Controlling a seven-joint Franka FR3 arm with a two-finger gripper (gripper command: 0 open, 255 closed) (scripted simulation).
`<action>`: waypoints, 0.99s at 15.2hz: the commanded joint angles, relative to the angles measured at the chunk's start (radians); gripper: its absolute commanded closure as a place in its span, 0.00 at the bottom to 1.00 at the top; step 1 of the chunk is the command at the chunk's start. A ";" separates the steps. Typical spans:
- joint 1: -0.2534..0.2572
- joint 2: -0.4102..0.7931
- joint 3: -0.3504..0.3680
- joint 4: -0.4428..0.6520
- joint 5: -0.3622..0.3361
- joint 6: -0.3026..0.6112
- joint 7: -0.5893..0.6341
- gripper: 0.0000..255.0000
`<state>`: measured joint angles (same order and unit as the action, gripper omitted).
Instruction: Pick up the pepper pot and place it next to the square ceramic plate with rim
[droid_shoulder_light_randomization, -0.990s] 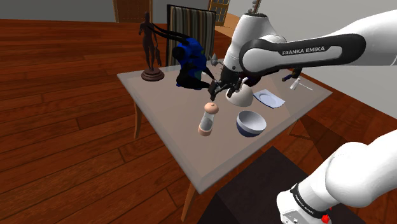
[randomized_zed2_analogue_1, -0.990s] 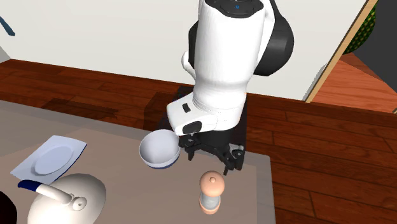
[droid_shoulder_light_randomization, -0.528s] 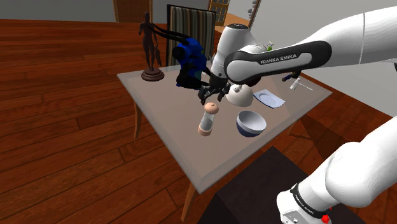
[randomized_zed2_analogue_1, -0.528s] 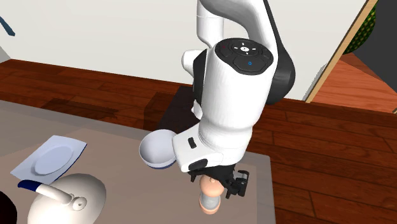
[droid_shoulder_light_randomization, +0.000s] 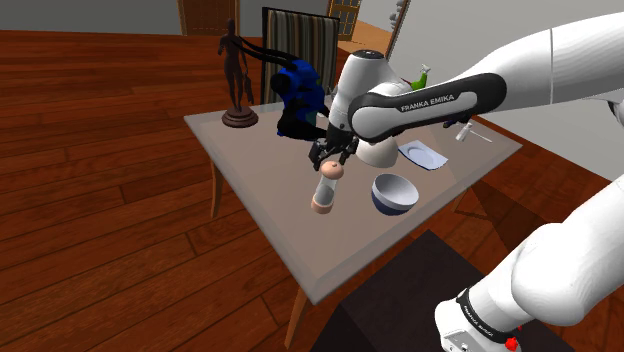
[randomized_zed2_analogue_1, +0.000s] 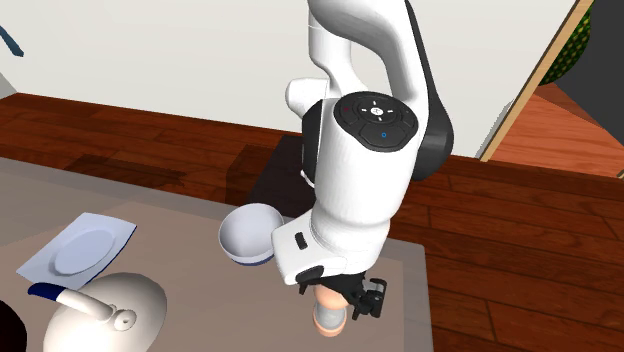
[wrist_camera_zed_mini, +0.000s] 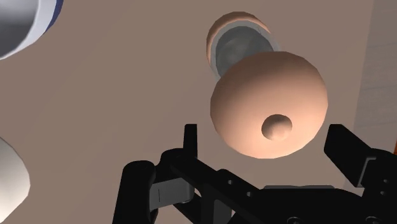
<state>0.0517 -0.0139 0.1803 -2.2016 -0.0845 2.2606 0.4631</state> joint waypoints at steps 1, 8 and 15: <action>0.000 0.000 0.000 0.000 0.000 0.001 0.000 0.00; 0.000 0.000 0.000 0.000 0.000 0.000 0.000 1.00; 0.000 -0.012 0.000 0.013 0.005 -0.025 -0.004 1.00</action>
<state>0.0516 -0.0230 0.1799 -2.1962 -0.0815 2.2468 0.4598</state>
